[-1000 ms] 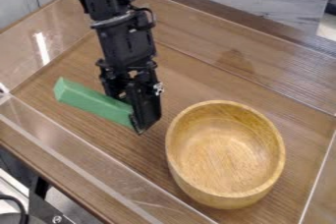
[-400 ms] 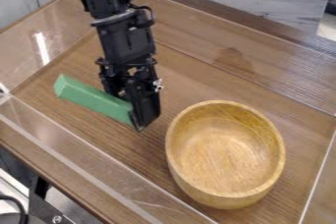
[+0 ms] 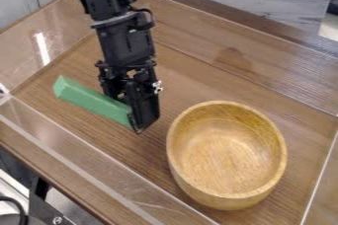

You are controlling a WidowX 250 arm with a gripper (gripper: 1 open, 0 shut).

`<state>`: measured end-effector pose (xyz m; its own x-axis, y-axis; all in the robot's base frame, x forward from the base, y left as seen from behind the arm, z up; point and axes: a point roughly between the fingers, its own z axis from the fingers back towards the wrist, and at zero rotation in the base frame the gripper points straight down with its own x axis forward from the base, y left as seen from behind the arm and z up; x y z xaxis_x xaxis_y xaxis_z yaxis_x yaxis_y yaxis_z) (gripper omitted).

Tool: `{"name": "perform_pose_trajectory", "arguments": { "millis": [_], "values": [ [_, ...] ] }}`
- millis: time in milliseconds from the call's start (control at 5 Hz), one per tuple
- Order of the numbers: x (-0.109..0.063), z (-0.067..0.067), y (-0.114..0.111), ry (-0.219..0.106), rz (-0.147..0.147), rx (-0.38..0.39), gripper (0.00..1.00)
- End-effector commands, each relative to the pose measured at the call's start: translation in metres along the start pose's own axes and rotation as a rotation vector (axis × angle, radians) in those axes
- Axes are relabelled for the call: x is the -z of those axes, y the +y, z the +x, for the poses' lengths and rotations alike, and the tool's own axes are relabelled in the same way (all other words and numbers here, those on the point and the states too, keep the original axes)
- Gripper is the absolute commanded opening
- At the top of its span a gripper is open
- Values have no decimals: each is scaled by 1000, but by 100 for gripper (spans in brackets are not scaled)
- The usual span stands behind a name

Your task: Remove the green block from inside the brown bowl and put it on the table

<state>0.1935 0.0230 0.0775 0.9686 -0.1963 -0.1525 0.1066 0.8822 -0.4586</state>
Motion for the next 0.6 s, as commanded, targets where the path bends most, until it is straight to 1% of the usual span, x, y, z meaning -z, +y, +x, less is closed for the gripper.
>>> {"name": "perform_pose_trajectory", "arguments": {
  "millis": [0,400],
  "values": [
    [-14,8,4,-43,28,7,0],
    [-14,8,7,-26,22,2,0]
  ]
}}
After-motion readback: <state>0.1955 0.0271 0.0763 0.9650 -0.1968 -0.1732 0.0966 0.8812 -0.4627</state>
